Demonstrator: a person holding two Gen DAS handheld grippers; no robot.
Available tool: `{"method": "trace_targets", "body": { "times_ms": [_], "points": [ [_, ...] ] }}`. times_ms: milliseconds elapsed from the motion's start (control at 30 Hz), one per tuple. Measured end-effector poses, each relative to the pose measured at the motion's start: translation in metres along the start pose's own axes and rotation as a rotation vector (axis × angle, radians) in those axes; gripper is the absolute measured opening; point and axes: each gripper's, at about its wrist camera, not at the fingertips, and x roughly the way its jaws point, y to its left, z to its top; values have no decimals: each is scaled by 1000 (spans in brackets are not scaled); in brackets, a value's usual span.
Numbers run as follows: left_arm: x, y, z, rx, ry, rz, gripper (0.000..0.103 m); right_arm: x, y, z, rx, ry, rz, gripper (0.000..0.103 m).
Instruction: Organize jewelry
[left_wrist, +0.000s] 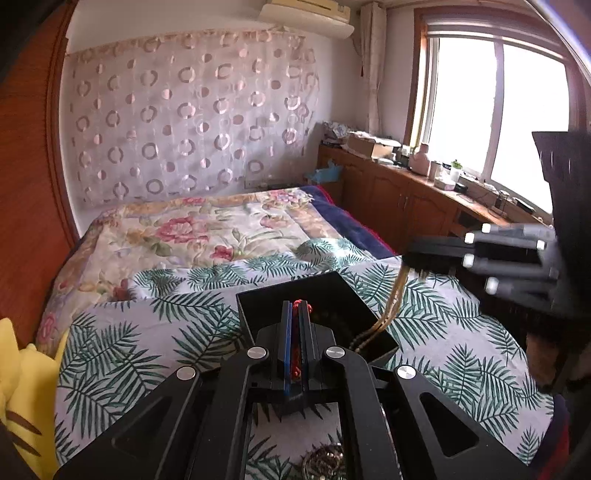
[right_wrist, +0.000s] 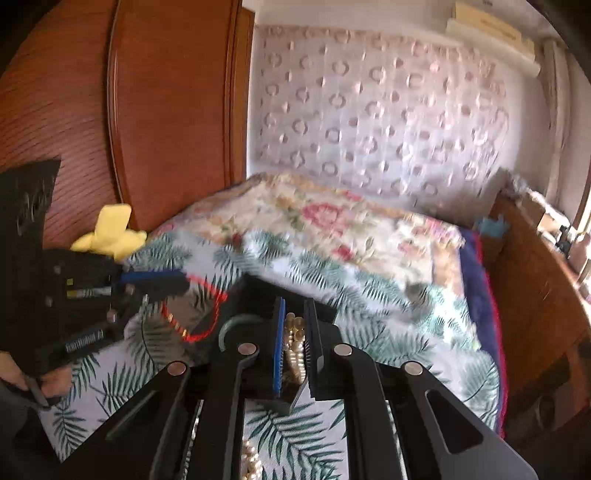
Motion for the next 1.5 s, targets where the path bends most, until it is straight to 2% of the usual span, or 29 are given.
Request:
{"method": "trace_targets", "body": {
  "times_ms": [267,567,600,667,700,767,833,867,933,1000,1033,1100,1200,1500],
  "points": [
    [24,-4,1,5,35,1,2,17,4,-20,50,35,75,12],
    [42,-7,-5,11,71,18,4,10,-1,-19,51,25,86,13],
    [41,-7,-5,13,72,20,9,9,-2,-19,52,23,86,13],
    [39,-8,-6,14,67,26,26,7,-1,-20,54,20,89,13],
    [37,-8,-6,12,60,32,37,5,-2,-23,58,15,92,13],
    [32,-7,-8,13,53,44,44,-1,-2,-29,67,7,103,13],
    [27,-6,-10,11,49,47,62,-6,1,-37,71,5,107,13],
    [22,-6,-13,11,43,46,65,-8,2,-41,71,6,109,14],
    [16,-6,-17,13,37,49,80,-11,6,-49,68,8,112,19],
    [10,-6,-21,19,29,60,90,-17,12,-60,69,6,118,27],
    [6,-7,-24,25,24,63,93,-19,14,-64,71,5,120,29],
    [0,-7,-30,30,23,57,95,-24,20,-75,77,5,124,38],
    [-7,-6,-41,27,34,40,95,-30,26,-91,88,11,119,52],
    [-24,-7,-86,44,121,5,95,-36,39,-140,130,76,142,57]
  ]
}}
